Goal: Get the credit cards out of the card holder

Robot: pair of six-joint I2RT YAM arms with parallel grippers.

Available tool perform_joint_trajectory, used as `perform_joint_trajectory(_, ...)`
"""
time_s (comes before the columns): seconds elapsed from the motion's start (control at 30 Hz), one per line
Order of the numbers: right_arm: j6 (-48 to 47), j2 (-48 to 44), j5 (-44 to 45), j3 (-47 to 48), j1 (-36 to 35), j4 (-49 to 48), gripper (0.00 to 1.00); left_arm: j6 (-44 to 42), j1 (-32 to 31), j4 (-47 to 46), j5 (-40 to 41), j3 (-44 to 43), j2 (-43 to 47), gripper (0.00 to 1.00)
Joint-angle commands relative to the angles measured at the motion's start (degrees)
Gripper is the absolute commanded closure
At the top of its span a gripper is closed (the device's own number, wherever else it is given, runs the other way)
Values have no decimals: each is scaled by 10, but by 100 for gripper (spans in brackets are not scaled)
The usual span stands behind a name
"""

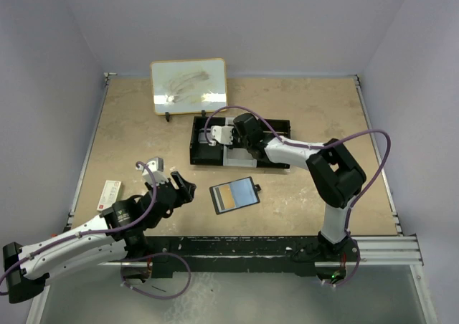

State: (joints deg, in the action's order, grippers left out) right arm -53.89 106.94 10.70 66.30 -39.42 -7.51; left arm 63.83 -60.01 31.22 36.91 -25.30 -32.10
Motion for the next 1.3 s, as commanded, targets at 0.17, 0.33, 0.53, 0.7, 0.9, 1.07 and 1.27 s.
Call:
perform_joint_trajectory(0.17,206,-133,-25,-22,2,-67,59,-1,1,-45,-27,-23,-25,35)
perform_joint_trajectory(0.33,601,-263,-26,-102,2,-97,40,10,0,-93,-45,-5,-55,35)
perform_joint_trajectory(0.53,841,-318,-179,-217,2,-62,51,24,0,-162,-65,5,-116,38)
perform_joint_trajectory(0.7,951,-327,-284,-330,-1,-170,58,35,0,-236,-90,10,-185,43)
perform_joint_trajectory(0.9,972,-323,-287,-368,-24,-184,62,37,0,-272,-116,-8,-269,52)
perform_joint_trajectory(1.07,982,-312,-300,-383,-28,-201,62,35,0,-292,-125,-14,-316,56)
perform_joint_trajectory(1.27,1001,-269,-334,-392,-31,-253,65,35,0,-320,-132,-18,-356,66)
